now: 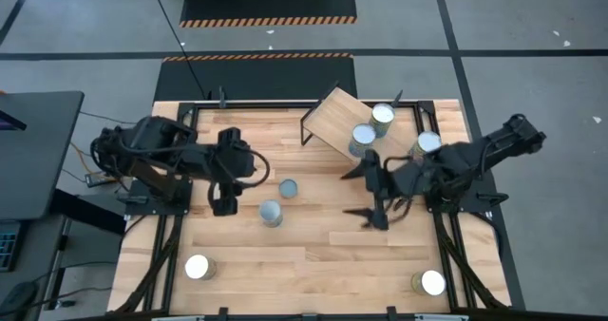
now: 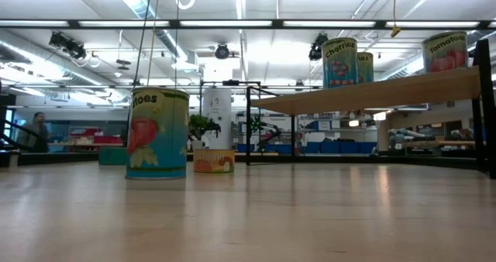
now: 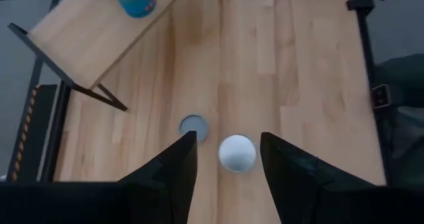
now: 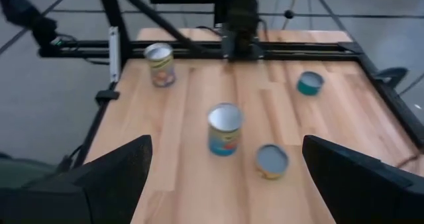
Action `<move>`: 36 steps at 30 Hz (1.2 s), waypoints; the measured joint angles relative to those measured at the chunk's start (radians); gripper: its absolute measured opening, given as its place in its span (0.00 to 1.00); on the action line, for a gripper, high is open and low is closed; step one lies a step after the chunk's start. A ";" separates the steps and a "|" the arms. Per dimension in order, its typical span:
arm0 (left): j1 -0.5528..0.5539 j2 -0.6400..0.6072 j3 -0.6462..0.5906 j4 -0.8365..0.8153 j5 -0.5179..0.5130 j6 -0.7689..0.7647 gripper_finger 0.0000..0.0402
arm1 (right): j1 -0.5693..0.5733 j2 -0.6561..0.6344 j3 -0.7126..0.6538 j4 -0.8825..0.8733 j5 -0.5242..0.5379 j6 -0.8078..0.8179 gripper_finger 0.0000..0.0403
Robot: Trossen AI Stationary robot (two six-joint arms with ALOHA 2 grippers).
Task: Pick and place cans onto a shelf
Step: Put the canned tomatoes on the shelf
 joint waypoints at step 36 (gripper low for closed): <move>-0.036 -0.227 -1.317 0.550 0.047 -0.291 0.43 | 0.176 0.109 0.000 0.062 0.041 0.086 0.95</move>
